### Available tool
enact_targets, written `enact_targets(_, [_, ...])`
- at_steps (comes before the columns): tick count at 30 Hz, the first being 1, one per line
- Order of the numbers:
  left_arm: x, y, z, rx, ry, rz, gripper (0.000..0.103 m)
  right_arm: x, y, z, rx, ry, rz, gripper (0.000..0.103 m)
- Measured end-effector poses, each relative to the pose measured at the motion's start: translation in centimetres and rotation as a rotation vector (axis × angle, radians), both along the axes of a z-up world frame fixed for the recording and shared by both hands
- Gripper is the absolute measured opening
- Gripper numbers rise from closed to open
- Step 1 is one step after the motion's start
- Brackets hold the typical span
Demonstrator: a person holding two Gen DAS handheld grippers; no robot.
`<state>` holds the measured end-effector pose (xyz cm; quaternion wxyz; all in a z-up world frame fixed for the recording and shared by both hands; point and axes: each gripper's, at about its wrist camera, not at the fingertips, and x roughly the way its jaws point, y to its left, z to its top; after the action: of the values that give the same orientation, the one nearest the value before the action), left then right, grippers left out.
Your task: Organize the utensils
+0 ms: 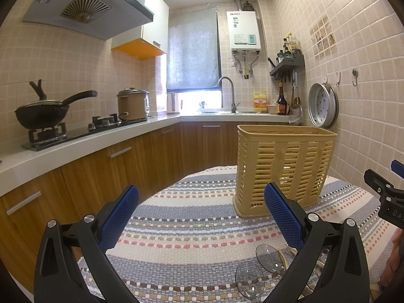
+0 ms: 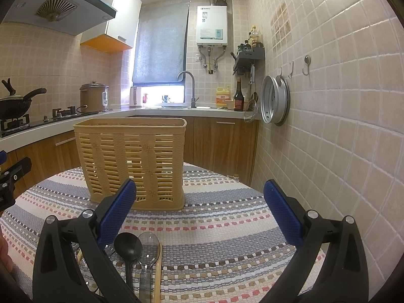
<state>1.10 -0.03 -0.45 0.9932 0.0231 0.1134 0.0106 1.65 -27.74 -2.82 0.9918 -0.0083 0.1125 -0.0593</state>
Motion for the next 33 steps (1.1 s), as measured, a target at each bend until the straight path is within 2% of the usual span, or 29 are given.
enact_targets(13, [0.1,0.1,-0.1,-0.007,0.010,0.002,0.096,0.9,-0.3,0.2,-0.015,0.048,-0.067,0.096])
enact_targets(18, [0.8,1.4,-0.2,-0.078,0.057,-0.020,0.096,1.5,-1.3,0.0,0.028,0.088,-0.072,0.096])
enact_targets(20, [1.6,2.1,-0.5,-0.118,0.127,-0.069,0.096,2.1,-1.8,-0.1,0.051,0.124,-0.052,0.096])
enact_targets(22, [2.9,2.8,-0.7,-0.157,0.250,-0.140,0.095,2.8,-2.1,-0.4,0.067,0.175,-0.022,0.096])
enact_targets(23, [3.9,3.3,-1.0,-0.189,0.339,-0.184,0.092,3.0,-2.2,-0.5,0.073,0.192,-0.006,0.096])
enact_targets(24, [4.6,3.9,-1.2,-0.231,0.407,-0.210,0.083,3.1,-2.3,-0.6,0.078,0.211,0.013,0.096])
enact_targets(27, [6.0,5.5,-2.1,-0.349,0.553,-0.289,0.082,3.3,-2.1,-0.9,0.073,0.246,0.053,0.096])
enact_targets(28, [6.1,5.8,-2.4,-0.372,0.576,-0.302,0.082,3.5,-1.9,-1.0,0.068,0.259,0.064,0.094])
enact_targets(30, [6.3,6.1,-2.9,-0.405,0.603,-0.328,0.082,3.9,-1.4,-1.2,0.047,0.290,0.092,0.080])
enact_targets(31, [6.5,6.1,-3.2,-0.423,0.627,-0.349,0.081,4.0,-1.2,-1.3,0.037,0.303,0.095,0.076])
enact_targets(33, [6.8,5.7,-3.9,-0.424,0.670,-0.374,0.078,4.5,-0.9,-1.6,0.027,0.347,0.119,0.061])
